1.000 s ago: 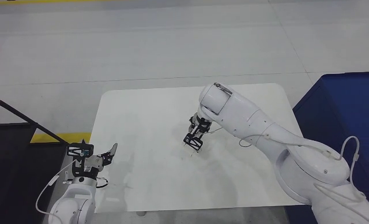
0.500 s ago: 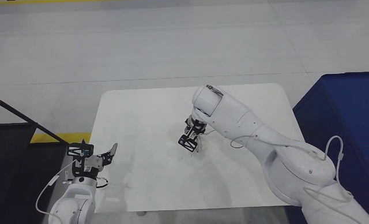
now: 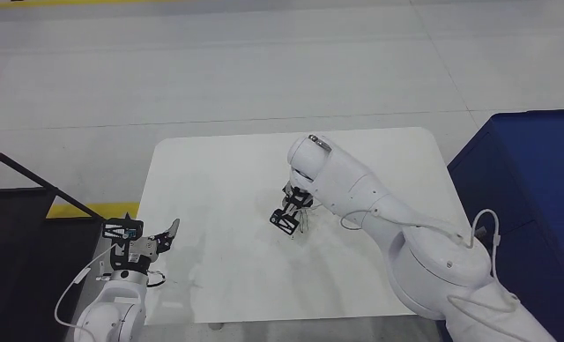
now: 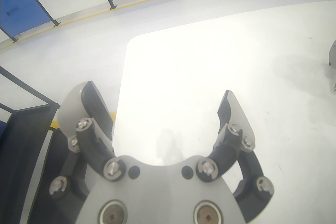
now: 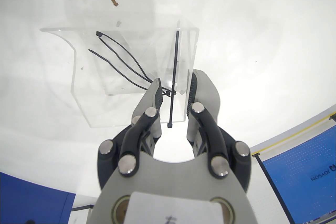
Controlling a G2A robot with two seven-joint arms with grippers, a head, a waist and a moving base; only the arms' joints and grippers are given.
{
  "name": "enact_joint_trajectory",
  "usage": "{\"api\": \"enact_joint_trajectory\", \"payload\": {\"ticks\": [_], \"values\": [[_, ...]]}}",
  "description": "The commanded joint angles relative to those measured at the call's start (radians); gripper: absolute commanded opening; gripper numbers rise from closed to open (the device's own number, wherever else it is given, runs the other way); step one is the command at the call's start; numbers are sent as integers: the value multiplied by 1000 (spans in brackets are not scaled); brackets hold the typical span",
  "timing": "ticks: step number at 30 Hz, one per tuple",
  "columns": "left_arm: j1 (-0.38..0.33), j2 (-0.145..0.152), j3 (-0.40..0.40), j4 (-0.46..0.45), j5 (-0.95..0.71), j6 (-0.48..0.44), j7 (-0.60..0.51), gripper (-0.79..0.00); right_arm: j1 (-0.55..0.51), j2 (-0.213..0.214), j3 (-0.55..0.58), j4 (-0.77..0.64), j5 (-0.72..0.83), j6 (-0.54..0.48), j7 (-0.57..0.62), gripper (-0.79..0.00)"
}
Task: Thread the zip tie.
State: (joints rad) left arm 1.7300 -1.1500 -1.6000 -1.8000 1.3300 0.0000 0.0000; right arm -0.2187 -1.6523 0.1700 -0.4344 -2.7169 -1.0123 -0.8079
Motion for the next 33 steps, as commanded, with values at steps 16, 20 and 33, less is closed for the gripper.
{"api": "enact_joint_trajectory", "payload": {"ticks": [16, 20, 33], "values": [[0, 0, 0, 0, 0, 0, 0, 0, 24, -52, 0, 86, 36, 0, 0, -785], [0, 0, 0, 0, 0, 0, 0, 0, 27, -49, 0, 78, 48, 0, 0, -785], [0, 0, 0, 0, 0, 0, 0, 0, 23, -32, 0, 53, 45, 0, 0, -760]]}}
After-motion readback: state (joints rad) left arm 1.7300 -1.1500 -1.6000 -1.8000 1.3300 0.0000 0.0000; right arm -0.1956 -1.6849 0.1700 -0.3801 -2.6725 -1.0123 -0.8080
